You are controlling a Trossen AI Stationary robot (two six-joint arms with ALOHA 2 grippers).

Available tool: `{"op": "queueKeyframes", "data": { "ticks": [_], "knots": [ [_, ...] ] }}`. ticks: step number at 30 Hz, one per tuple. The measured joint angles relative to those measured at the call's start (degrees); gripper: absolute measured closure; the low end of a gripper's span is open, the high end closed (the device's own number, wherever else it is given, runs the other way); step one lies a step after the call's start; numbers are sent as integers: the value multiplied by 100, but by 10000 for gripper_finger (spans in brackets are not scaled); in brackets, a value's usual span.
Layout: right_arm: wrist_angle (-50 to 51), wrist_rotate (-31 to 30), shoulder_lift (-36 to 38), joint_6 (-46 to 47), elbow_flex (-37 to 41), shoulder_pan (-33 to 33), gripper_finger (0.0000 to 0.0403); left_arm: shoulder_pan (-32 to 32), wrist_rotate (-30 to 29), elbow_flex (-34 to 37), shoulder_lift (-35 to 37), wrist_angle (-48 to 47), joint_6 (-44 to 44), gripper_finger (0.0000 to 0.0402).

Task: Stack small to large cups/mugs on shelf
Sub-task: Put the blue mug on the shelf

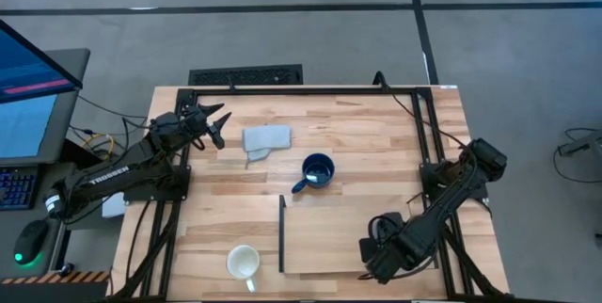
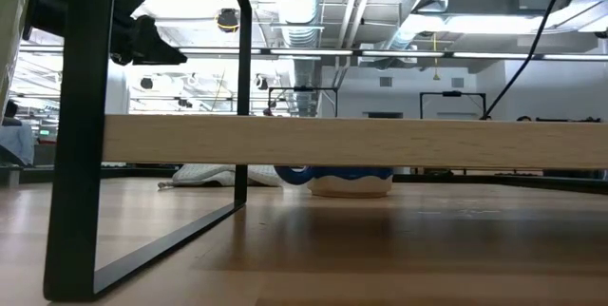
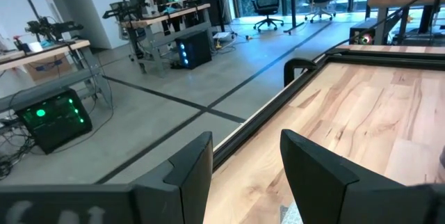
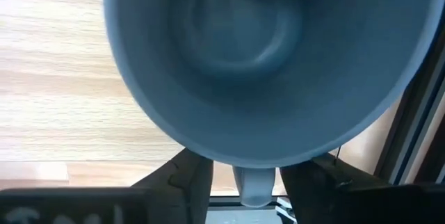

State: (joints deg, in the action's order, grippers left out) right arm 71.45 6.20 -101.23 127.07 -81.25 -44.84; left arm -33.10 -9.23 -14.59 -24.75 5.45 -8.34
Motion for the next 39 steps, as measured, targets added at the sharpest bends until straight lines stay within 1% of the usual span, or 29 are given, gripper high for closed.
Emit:
{"op": "queueKeyframes", "data": {
  "ticks": [6,12,17,19,21,26,31,34,39],
  "knots": [
    [-30,17,341,-1,0,91,212,0,0,0,0,-2,0,239],
    [70,20,827,-90,0,120,212,0,0,0,-2,-3,-26,239],
    [392,-27,1228,-83,0,230,217,0,1,0,0,-2,-38,239],
    [579,-77,1364,-223,0,335,218,0,0,0,-2,-4,-39,239],
    [732,-277,1499,-443,0,468,218,2,2,0,-2,-2,-39,239],
    [803,-985,1736,-1453,0,984,215,0,0,0,-1,-3,-42,239],
    [767,-1643,1792,-2649,-2,1743,214,0,2,0,0,-4,-42,239],
    [620,-1850,1740,-3586,-4,2299,215,0,0,0,-2,-20,-44,239],
    [-114,-1886,1533,-5514,-2,3218,218,1,2,0,-2,-130,-44,239]
  ]
}}
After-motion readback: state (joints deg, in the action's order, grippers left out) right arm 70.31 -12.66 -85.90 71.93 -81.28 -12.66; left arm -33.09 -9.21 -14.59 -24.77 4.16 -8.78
